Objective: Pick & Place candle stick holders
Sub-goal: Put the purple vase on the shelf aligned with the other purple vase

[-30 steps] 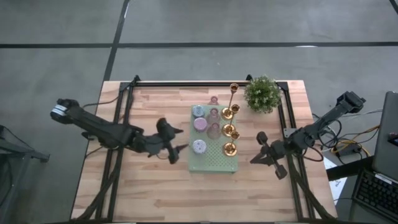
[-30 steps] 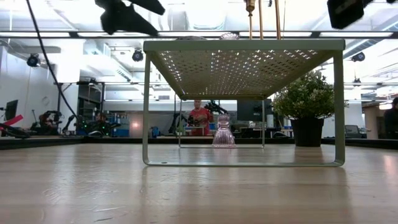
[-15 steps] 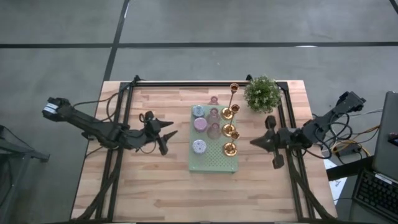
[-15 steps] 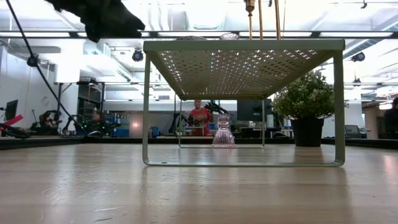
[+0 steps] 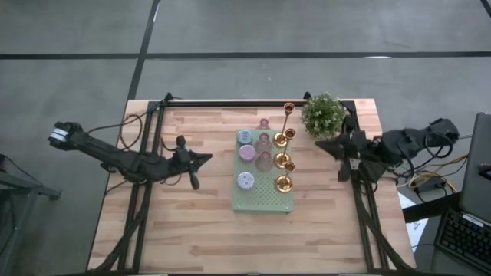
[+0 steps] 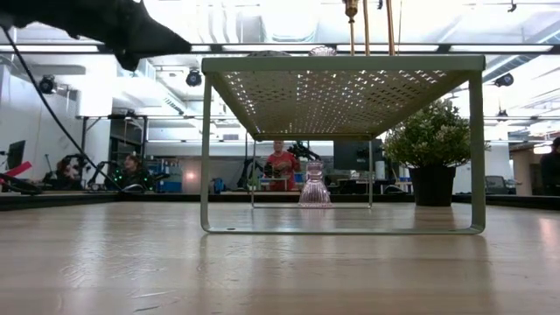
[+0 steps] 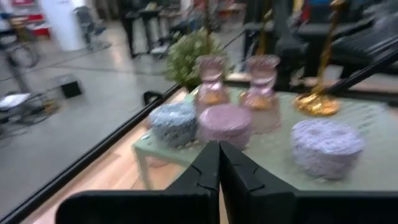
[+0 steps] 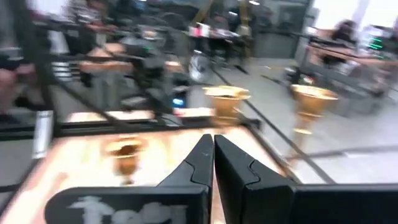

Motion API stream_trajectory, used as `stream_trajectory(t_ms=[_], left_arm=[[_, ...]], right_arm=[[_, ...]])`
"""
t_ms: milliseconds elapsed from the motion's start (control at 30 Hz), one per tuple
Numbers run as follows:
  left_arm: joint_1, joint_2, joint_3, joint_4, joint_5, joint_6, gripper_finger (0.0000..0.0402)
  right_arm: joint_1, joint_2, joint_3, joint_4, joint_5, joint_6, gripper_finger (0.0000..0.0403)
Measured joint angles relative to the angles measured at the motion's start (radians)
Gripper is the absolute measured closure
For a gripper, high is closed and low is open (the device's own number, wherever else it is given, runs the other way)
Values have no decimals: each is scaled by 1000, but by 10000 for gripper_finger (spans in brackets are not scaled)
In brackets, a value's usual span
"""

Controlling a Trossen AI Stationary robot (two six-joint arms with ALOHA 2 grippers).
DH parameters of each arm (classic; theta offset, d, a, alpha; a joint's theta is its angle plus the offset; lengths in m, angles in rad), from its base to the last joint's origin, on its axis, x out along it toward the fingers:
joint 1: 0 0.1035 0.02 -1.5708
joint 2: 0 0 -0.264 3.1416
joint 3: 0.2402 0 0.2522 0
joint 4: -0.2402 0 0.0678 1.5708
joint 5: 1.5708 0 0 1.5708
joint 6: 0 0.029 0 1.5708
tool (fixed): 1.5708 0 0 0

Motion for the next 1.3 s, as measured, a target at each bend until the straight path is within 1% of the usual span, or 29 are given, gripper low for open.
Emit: stream_trajectory(t_ms=[33, 100, 200, 300, 367, 433, 500, 633, 700, 800, 933, 1000, 1100, 1300], left_arm=[[0, -22, -20, 24, 18, 5, 395], [0, -73, -66, 37, 28, 6, 392], [0, -149, -132, 43, 60, 8, 392], [0, -212, -185, 56, 77, 44, 396], [0, -251, -215, 66, 78, 54, 398], [0, -285, -245, 94, 110, 58, 397], [-1, -311, -274, 125, 126, 66, 395], [-1, -358, -323, 124, 125, 65, 392], [-1, -378, -341, 125, 123, 63, 393], [-1, -398, -364, 128, 122, 67, 394], [-1, -439, -411, 167, 120, 109, 393], [-1, -461, -436, 209, 119, 112, 394], [0, -482, -438, 201, 119, 103, 395], [0, -484, -438, 203, 118, 87, 386]], right_arm=[[-36, 0, 10, -23, -8, 3, 394], [-113, 0, 41, -74, -67, 6, 394], [-239, 2, 102, -127, -180, 5, 394], [-378, 20, 171, -196, -283, 5, 394], [-475, 44, 216, -240, -354, 5, 394], [-575, 83, 259, -275, -444, 3, 394], [-679, 136, 301, -296, -550, 2, 394], [-879, 279, 393, -339, -813, -31, 394], [-975, 359, 456, -373, -896, -53, 394], [-1102, 471, 574, -428, -991, -109, 395], [-1263, 622, 726, -530, -1147, -212, 395], [-1324, 700, 783, -572, -1196, -258, 395], [-1390, 815, 856, -628, -1212, -339, 395], [-1427, 1021, 1017, -759, -1210, -507, 394]])
